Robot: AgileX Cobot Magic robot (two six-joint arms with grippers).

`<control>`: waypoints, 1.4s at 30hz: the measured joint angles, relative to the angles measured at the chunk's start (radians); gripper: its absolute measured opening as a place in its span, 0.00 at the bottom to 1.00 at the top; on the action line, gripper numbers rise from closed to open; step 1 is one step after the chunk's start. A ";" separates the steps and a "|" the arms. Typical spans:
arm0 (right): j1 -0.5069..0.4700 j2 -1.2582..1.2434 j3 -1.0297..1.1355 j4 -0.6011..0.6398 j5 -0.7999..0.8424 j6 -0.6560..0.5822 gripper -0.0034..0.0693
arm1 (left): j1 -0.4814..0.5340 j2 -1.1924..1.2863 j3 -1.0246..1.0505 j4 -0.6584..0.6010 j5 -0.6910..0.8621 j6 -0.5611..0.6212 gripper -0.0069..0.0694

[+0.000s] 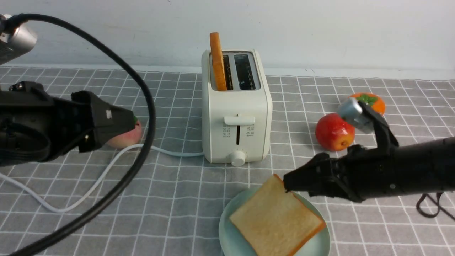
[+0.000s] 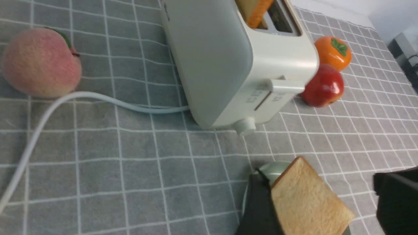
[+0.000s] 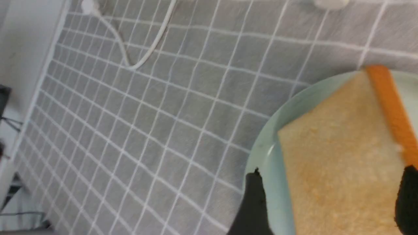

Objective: Take toasted bread from bread machine on grey coffee table place on plate.
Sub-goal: 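Place the held slice of bread on top of the slice on the plate with the right gripper, then reach for a toast slice standing in the toaster with the left gripper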

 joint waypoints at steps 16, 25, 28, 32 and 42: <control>0.000 -0.340 -0.220 -0.577 0.183 0.441 0.79 | -0.002 0.516 -0.581 -0.006 0.171 0.033 0.93; 0.000 -0.476 -0.220 -0.660 0.233 0.453 0.79 | -0.157 0.822 -0.959 0.384 0.251 -0.285 0.91; 0.000 -0.504 -0.220 -0.677 0.265 0.453 0.79 | -0.199 0.905 -1.004 0.541 0.251 -0.417 0.89; 0.000 -0.523 -0.220 -0.702 0.290 0.453 0.79 | -0.210 0.968 -1.015 0.620 0.228 -0.513 0.84; 0.000 -0.533 -0.220 -0.715 0.326 0.454 0.79 | -0.211 1.025 -1.015 0.653 0.119 -0.549 0.41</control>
